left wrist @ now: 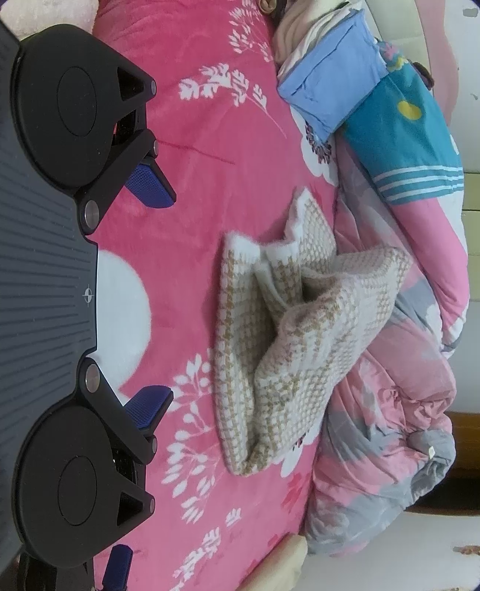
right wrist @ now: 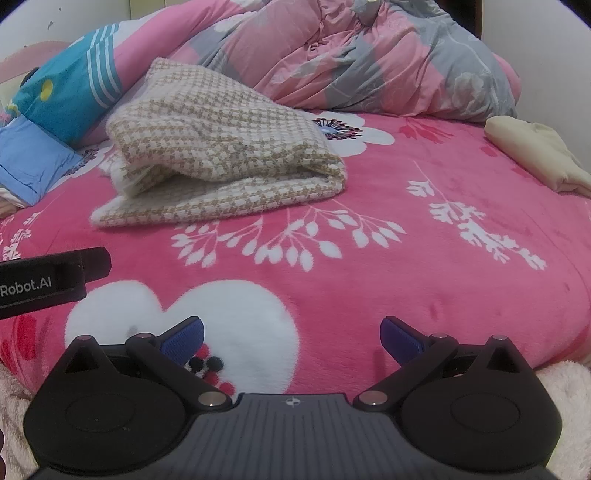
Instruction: Fold clothes
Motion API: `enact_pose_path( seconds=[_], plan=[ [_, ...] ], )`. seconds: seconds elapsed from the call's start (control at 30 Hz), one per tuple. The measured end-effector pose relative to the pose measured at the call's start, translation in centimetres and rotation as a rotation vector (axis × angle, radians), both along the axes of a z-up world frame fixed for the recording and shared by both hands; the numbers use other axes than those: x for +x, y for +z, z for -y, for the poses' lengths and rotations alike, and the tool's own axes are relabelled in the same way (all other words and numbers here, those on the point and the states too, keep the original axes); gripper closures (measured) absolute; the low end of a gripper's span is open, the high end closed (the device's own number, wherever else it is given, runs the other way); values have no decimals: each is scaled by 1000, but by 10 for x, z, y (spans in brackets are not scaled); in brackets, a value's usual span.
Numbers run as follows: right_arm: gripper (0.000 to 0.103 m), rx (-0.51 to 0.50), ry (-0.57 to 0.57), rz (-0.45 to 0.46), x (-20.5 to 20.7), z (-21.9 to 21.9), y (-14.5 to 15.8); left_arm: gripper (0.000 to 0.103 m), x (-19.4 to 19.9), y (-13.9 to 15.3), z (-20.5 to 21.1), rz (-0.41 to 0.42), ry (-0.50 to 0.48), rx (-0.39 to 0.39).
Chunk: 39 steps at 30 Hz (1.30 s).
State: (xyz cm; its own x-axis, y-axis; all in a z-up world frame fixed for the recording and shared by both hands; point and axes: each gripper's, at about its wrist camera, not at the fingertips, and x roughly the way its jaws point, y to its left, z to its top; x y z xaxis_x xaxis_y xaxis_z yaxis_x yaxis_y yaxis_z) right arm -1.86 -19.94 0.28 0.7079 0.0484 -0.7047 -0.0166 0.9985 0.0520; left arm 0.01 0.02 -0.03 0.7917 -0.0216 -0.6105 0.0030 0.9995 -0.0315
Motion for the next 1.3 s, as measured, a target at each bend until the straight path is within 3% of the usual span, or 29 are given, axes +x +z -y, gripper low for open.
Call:
enact_pose_path(
  seconds=[0.47, 1.3],
  plan=[
    [0, -12, -12, 4, 1, -1, -2, 0, 4, -9, -7, -33, 18, 14],
    [0, -28, -17, 3, 2, 0, -2, 0, 1, -9, -8, -15, 25, 34]
  ],
)
